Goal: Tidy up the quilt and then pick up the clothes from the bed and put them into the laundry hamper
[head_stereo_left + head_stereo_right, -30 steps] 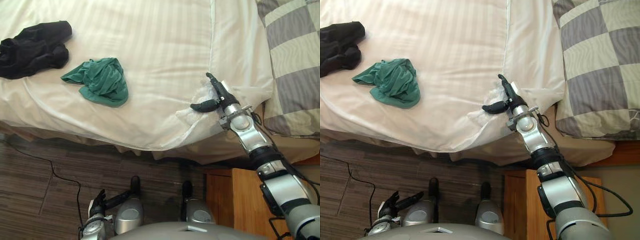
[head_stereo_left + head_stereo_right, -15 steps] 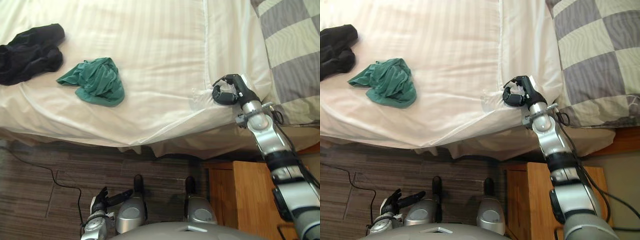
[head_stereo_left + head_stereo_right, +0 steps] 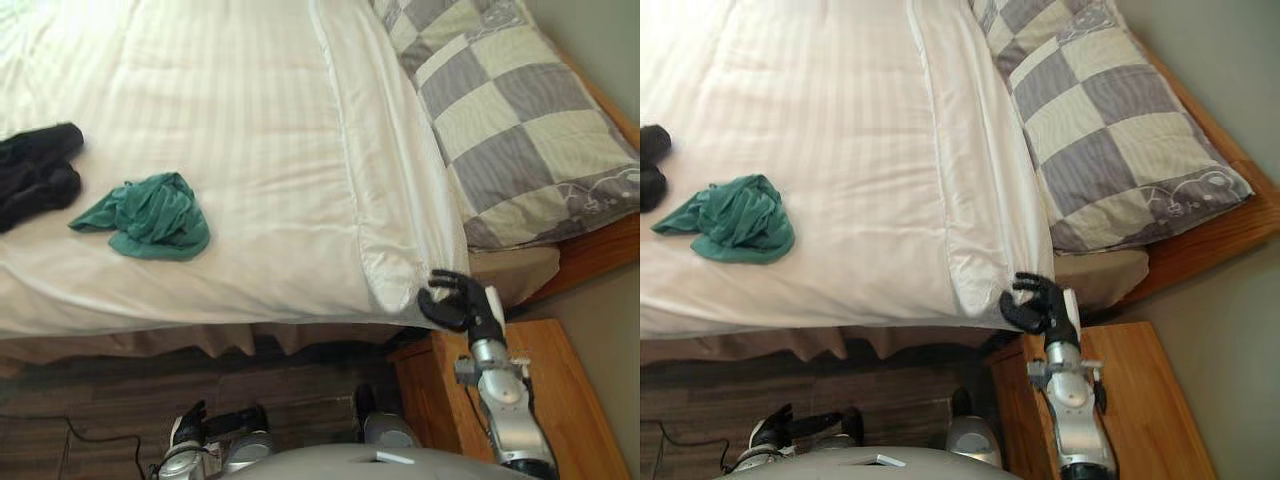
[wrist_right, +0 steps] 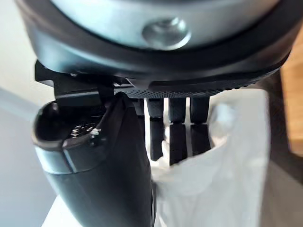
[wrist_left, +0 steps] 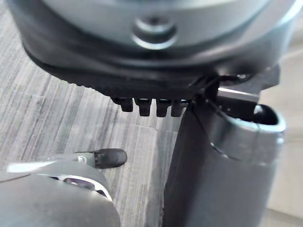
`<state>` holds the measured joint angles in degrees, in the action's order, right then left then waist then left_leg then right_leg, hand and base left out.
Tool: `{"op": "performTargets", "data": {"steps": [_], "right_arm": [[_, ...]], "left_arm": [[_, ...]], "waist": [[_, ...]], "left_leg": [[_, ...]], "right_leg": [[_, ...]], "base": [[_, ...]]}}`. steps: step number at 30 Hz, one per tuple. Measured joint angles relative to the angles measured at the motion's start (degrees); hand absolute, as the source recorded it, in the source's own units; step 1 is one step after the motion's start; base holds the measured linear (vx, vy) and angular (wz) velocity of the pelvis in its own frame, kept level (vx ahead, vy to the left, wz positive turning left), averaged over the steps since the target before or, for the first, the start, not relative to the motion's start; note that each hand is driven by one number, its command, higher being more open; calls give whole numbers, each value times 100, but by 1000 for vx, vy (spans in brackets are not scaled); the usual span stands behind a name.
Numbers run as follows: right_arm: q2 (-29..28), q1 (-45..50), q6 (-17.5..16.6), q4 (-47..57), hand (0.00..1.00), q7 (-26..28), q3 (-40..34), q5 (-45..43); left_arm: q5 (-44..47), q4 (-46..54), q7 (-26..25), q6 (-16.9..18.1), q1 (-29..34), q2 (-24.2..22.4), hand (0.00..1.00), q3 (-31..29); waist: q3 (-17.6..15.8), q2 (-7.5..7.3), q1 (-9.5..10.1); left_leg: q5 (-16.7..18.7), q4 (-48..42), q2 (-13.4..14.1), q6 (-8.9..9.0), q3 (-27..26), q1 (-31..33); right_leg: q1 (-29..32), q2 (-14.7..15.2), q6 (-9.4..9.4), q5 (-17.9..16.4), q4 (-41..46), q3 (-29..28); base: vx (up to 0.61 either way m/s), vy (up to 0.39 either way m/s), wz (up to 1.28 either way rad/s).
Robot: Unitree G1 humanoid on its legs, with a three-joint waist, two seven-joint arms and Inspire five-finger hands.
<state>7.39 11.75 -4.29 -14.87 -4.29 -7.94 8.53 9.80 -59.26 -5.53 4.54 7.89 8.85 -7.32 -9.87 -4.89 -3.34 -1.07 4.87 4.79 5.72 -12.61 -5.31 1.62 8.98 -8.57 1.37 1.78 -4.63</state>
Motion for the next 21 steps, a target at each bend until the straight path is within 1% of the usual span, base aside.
{"op": "performTargets", "data": {"steps": [2, 4, 6, 8, 10, 13, 14, 15, 17, 18, 20, 21], "right_arm": [[-343, 95, 1, -632, 100, -55, -236, -109], [-546, 76, 17, -1008, 100, -130, -484, -411], [-645, 79, 159, -1436, 100, -196, -823, -739], [-756, 77, 338, -1786, 100, -323, -1330, -979], [-800, 109, 523, -1989, 100, -639, -2074, -1716], [-762, 153, 560, -1940, 100, -1044, -2843, -2374], [-759, 218, 587, -1611, 0, -1249, -3064, -2650], [-760, 233, 592, -1072, 0, -1415, -3190, -2755], [-757, 229, 588, -583, 0, -1506, -3204, -2755], [-751, 198, 553, -97, 0, -1552, -3202, -2757], [-747, 70, 398, 603, 0, -1647, -3152, -2830], [-734, 6, 241, 818, 0, -1651, -3074, -2949]], "left_arm": [[1, -43, 14, -12, 2, -59, 100, -37], [5, -50, 13, -66, -8, -108, 100, -103], [9, -50, 16, -103, -9, -183, 100, -267], [34, -49, 20, -118, -21, -264, 100, -439], [102, -46, 0, -176, -56, -386, 100, -690], [131, -31, -17, -218, -58, -557, 100, -940], [121, 1, -29, -218, -54, -624, 100, -960], [130, 115, 7, -215, 9, -675, 100, -1013], [129, 172, -7, -208, 52, -701, 100, -1098], [130, 201, -22, -204, 96, -749, 100, -1146], [128, 258, -49, -199, 169, -775, 100, -1162], [127, 259, -49, -198, 170, -774, 100, -1162]], "waist": [[166, 63, -3], [199, 96, 8], [263, 121, 18], [295, 141, 19], [326, 173, 6], [383, 187, -23], [442, 182, -44], [480, 159, -89], [526, 144, -124], [580, 132, -140], [666, 120, -137], [686, 110, -124]], "left_leg": [[45, 2, 0, 27, -68, -40], [75, 5, 2, 30, -136, -134], [103, 16, 2, 28, -206, -192], [122, 22, 0, 25, -289, -220], [153, 23, 0, 29, -353, -239], [196, 23, 47, 30, -467, -325], [218, 24, 58, 42, -490, -338], [245, 26, 79, 62, -521, -340], [252, 26, 92, 65, -533, -338], [256, 26, 112, 75, -540, -339], [252, 26, 148, 73, -546, -339], [245, 26, 168, 70, -542, -346]], "right_leg": [[-8, -3, 0, 0, 0, -55], [-68, -9, 1, -2, -3, -99], [-85, -11, 25, -20, 0, -130], [-88, -11, 49, -41, 1, -180], [-83, -9, 51, -43, 0, -214], [-108, -30, 51, -51, 3, -286], [-108, -41, 81, -77, 6, -302], [-98, -61, 85, -80, 6, -326], [-93, -70, 88, -83, 6, -324], [-94, -70, 77, -77, 7, -320], [-96, -92, 70, -72, 8, -307], [-110, -109, 70, -72, 8, -291]], "base": [[-15, 0, -13], [-10, -1, -16], [-11, -2, -15], [-2, -2, -15], [4, -7, -12], [14, -23, -17], [9, -31, -18], [7, -24, -9], [2, -11, -2], [17, -33, 0], [23, -37, 1], [16, -35, 3]]}}
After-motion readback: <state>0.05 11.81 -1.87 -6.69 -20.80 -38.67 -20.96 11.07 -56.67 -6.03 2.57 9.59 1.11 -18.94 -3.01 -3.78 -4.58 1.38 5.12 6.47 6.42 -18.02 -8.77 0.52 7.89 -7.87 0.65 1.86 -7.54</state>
